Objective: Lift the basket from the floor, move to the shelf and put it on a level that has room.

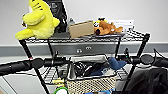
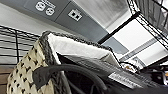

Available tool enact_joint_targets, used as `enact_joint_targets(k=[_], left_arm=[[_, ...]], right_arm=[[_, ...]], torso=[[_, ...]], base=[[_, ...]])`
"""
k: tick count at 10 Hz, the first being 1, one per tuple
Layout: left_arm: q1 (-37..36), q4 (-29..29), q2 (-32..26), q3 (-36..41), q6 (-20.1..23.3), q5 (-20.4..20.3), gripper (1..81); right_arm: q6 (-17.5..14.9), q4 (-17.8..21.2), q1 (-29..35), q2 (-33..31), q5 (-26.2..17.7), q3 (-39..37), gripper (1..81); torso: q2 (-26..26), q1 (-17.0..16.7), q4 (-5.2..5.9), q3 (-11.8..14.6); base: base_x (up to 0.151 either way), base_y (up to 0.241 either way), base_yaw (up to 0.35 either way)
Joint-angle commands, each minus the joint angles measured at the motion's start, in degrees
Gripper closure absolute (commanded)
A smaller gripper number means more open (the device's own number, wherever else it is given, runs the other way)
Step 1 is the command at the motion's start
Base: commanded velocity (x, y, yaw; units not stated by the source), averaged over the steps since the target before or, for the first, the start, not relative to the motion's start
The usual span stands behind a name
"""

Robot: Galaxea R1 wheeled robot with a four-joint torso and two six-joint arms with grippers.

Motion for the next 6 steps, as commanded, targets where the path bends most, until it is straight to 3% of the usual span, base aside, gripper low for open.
enact_joint_targets(k=[1, 6], left_arm=[[-12.2, 0.66, 2.54, -5.6, 0.91, -0.74, 81.1], [-12.9, 3.3, 7.11, -13.24, 1.0, -0.81, 81.1]], right_arm=[[0.3, -0.1, 11.28, 2.92, -0.64, -4.92, 81.1], [0.3, -4.49, 11.98, 9.24, -0.74, -14.14, 81.1]], torso=[[0.0, 0.0, 0.0, 0.0], [0.02, 0.05, 0.0, -0.05]], base=[[0.0, 0.0, 0.0], [0.0, 0.0, 0.0]])
